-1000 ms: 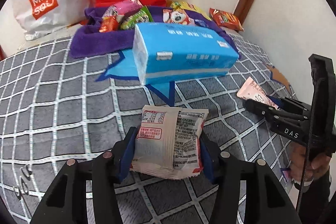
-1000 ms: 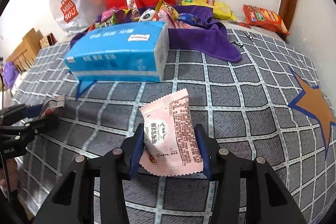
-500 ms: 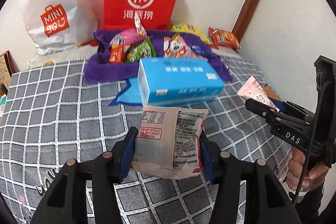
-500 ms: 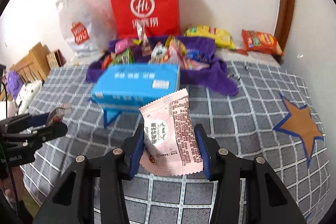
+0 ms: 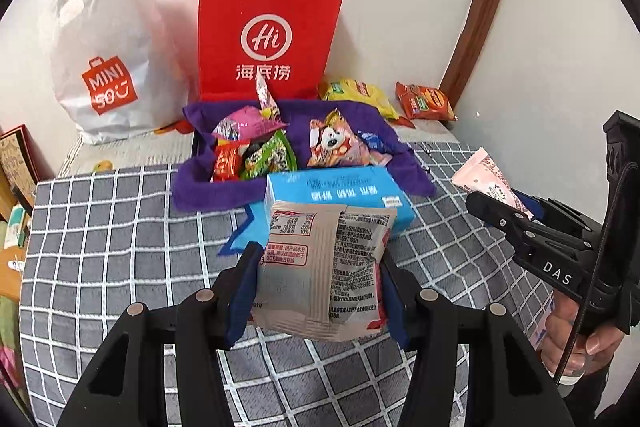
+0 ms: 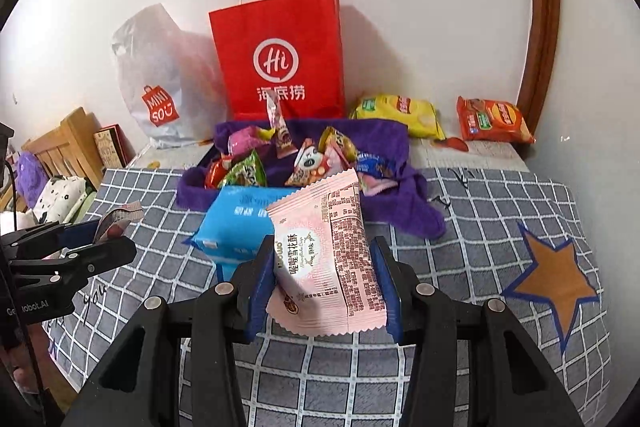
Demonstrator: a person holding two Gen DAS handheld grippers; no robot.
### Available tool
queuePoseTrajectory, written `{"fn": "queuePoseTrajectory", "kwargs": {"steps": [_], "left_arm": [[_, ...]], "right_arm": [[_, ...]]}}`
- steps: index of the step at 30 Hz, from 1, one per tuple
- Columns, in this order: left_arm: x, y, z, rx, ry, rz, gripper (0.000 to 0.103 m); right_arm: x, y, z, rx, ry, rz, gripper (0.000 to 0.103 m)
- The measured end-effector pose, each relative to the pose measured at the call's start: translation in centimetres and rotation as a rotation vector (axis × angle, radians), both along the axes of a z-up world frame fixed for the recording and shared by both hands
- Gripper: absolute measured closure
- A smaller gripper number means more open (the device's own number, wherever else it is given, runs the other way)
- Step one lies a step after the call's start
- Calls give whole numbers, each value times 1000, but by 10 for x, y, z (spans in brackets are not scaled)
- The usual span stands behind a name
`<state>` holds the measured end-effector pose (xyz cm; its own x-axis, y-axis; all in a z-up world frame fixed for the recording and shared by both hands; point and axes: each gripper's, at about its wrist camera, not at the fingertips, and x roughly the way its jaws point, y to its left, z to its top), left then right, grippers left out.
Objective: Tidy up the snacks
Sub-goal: 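Carry the pink biscuit pack and white sachet up over the purple towel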
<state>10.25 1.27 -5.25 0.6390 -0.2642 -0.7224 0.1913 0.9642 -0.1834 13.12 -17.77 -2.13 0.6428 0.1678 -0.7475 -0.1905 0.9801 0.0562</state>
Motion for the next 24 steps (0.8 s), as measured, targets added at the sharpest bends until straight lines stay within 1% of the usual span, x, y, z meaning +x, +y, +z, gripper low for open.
{"fn": "queuePoseTrajectory", "kwargs": {"steps": [8, 13, 24], "left_arm": [[19, 0, 12, -3, -12, 6, 51], [35, 2, 16, -12, -10, 4, 51], [64, 8, 27, -7, -26, 27, 51]], "right_arm": [[24, 1, 12, 5, -8, -2, 57], [40, 6, 14, 3, -8, 2, 57], [85, 13, 19, -7, -12, 13, 57]]}}
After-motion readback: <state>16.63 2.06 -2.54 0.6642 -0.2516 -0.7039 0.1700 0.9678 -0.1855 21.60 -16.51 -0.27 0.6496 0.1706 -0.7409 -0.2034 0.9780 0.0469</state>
